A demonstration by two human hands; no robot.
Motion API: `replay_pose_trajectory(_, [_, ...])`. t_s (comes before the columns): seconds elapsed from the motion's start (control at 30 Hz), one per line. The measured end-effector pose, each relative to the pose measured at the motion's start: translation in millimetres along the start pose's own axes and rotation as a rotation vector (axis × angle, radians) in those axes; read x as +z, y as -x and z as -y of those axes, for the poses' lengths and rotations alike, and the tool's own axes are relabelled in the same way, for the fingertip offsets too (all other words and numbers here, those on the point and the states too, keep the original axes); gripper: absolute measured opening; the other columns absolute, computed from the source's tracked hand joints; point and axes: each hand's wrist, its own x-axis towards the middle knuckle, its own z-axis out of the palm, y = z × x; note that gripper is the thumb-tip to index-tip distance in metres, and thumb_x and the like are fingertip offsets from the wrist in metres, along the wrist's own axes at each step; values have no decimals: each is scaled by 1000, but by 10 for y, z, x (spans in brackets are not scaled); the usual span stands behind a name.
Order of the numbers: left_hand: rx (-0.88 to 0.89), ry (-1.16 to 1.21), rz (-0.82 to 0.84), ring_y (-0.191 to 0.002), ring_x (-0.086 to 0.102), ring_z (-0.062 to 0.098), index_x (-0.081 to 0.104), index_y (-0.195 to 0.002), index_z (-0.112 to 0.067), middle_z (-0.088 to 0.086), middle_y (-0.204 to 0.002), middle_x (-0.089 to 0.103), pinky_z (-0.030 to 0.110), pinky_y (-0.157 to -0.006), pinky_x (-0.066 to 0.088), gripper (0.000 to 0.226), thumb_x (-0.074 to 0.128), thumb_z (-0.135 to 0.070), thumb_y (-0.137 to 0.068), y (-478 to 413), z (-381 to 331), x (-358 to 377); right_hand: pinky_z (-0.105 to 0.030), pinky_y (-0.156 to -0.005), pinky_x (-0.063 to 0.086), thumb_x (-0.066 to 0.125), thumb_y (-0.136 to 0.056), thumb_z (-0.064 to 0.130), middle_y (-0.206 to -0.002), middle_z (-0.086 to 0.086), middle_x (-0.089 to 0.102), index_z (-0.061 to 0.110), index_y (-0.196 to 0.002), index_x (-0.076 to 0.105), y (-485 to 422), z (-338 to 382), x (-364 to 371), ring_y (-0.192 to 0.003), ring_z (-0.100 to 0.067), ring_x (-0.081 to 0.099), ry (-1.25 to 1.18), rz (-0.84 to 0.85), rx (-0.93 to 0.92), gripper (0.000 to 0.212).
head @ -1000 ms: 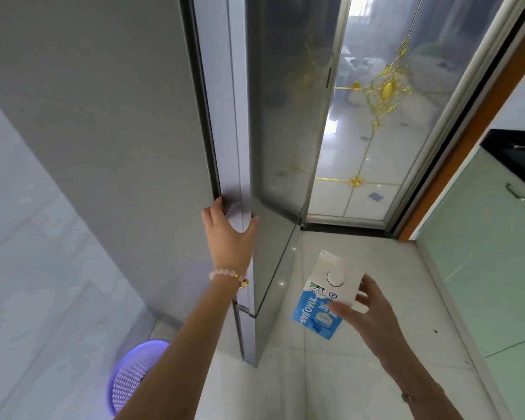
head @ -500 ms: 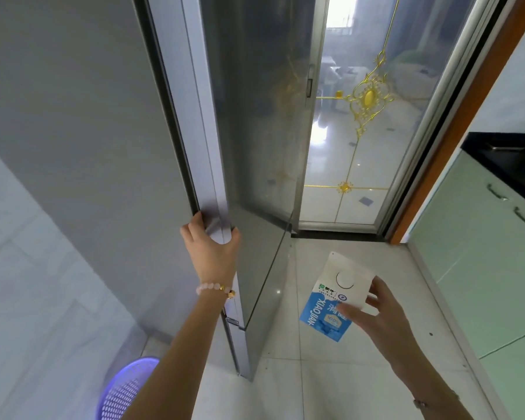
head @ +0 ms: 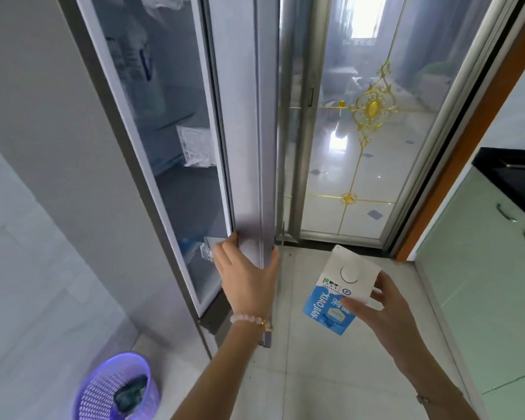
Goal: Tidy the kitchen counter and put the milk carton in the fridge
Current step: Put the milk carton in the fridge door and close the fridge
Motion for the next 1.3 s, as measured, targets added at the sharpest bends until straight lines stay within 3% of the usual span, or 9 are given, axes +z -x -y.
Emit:
replay_pose_trajectory(0.17, [121,-134,85,-105,60,41,59,-115,8,23,-112,60,40,-73,57,63,88,-21,-67,377,-243,427,-7,-48,50,72,-76,5,-110,1,61,17,-122,47,-65,-73,-503,-104,-18,55,-27,-26,12,54])
replay_pose_trajectory(0.27, [221,-122,193,-106,62,34,59,-120,2,16,-117,60,41,-74,59,55,83,-19,-74,544,-297,618,-8,-48,50,74,-76,6,-115,-3,63,18,-125,48,-99,-112,-779,-107,-19,57,-16,-63,6,57])
replay_pose_trajectory(0.37, [292,-71,315,-106,62,20,58,-125,-9,9,-123,57,33,-79,60,49,63,-36,-85,584,-377,705,-8,-47,49,77,-74,10,-114,-3,64,21,-124,49,-111,-142,-1023,-105,-19,58,-30,-99,8,58])
replay_pose_trajectory(0.5, [443,64,173,-93,62,16,61,-117,-1,15,-113,62,30,-79,58,48,46,-35,-85,298,-685,640,-7,-47,48,72,-76,0,-113,-5,64,17,-124,50,-102,-146,-1286,-101,-16,59,-54,-147,24,55])
replay_pose_trajectory(0.63, [704,-18,93,-127,50,35,49,-135,5,27,-136,50,35,-105,38,59,50,-31,-88,-365,-1117,636,-5,-46,46,69,-77,-5,-103,3,65,18,-115,52,-102,-94,-1446,-96,-4,58,-82,-168,21,47])
replay_pose_trajectory(0.8, [874,-231,437,-147,27,36,41,-146,-9,14,-153,41,55,-119,21,71,37,-50,-89,-952,-1466,1084,-5,-46,46,73,-75,-2,-104,2,65,18,-113,52,-191,-31,-1539,-76,10,62,-65,-205,21,48])
replay_pose_trajectory(0.87, [905,-263,529,-143,36,33,48,-141,-11,13,-146,50,56,-117,26,68,32,-51,-88,-1025,-1496,1300,-5,-46,46,71,-76,-4,-107,-2,65,16,-120,51,-267,-16,-1569,-84,3,62,-50,-235,26,52])
replay_pose_trajectory(1.03, [1123,-311,474,-122,58,33,57,-135,-12,13,-128,64,57,-107,40,54,36,-40,-92,-1158,-1628,1774,-4,-46,46,72,-76,0,-113,-5,61,17,-124,47,-510,88,-1573,-101,-18,55,-23,-321,15,56])
replay_pose_trajectory(1.3, [1228,-267,479,-111,64,34,60,-132,-14,12,-123,68,51,-101,45,41,48,-25,-94,-1939,-1654,2298,-2,-50,45,73,-75,-1,-112,-1,61,23,-122,49,-1065,353,-1438,-82,16,58,-21,-469,-33,58])
